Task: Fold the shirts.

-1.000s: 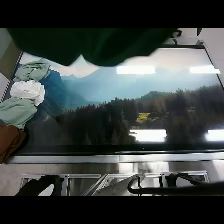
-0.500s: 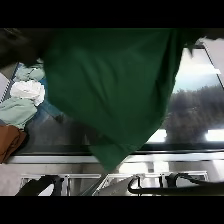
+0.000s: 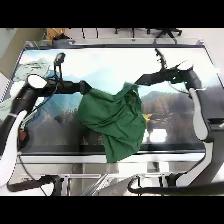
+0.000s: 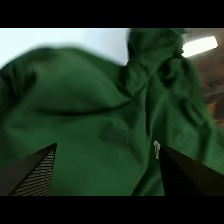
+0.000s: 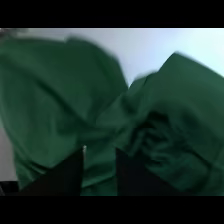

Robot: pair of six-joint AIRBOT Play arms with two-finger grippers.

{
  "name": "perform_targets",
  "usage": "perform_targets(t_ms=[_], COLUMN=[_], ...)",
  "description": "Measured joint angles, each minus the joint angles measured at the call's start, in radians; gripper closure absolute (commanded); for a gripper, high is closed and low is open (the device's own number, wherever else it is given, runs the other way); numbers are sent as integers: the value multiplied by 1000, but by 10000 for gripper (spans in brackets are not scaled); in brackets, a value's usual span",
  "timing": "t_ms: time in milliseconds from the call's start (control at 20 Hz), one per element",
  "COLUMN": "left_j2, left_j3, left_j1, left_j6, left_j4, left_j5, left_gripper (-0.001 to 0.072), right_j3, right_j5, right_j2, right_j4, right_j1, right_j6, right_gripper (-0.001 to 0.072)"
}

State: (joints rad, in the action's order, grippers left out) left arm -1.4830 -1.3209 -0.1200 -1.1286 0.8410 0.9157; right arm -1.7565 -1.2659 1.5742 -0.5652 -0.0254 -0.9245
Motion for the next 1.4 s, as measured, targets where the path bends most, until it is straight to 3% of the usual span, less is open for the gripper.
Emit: perform_targets(t_ms=[150, 350, 550, 800, 1050, 1300, 1350, 1400], left_j2=[-99, -145, -111, -55, -77, -137, -144, -148], left_j3=[-78, -147, -14, 253, 345, 280, 266, 256], left_j1=[64, 171, 249, 273, 195, 113, 104, 98], left_j6=[0, -6, -7, 34, 65, 72, 72, 72], left_j4=[2, 6, 13, -11, -80, -98, -101, -105], left_j5=[55, 211, 338, 288, 174, 170, 177, 179], left_gripper=[19, 19, 19, 19, 22, 539, 611, 678], right_j3=[4, 31, 233, 684, 1057, 1198, 1207, 1214], right_j5=[5, -107, -180, -77, 54, 166, 184, 203], right_j2=[12, -63, -226, -492, -605, -587, -574, -559], right_j4=[-8, -32, -153, -281, -201, -108, -82, -64], right_j1=[-40, -148, -220, -241, -235, -108, -74, -42], right_j6=[-37, -119, -189, -235, -175, -114, -109, -103], right_gripper=[319, 326, 325, 323, 323, 325, 329, 387])
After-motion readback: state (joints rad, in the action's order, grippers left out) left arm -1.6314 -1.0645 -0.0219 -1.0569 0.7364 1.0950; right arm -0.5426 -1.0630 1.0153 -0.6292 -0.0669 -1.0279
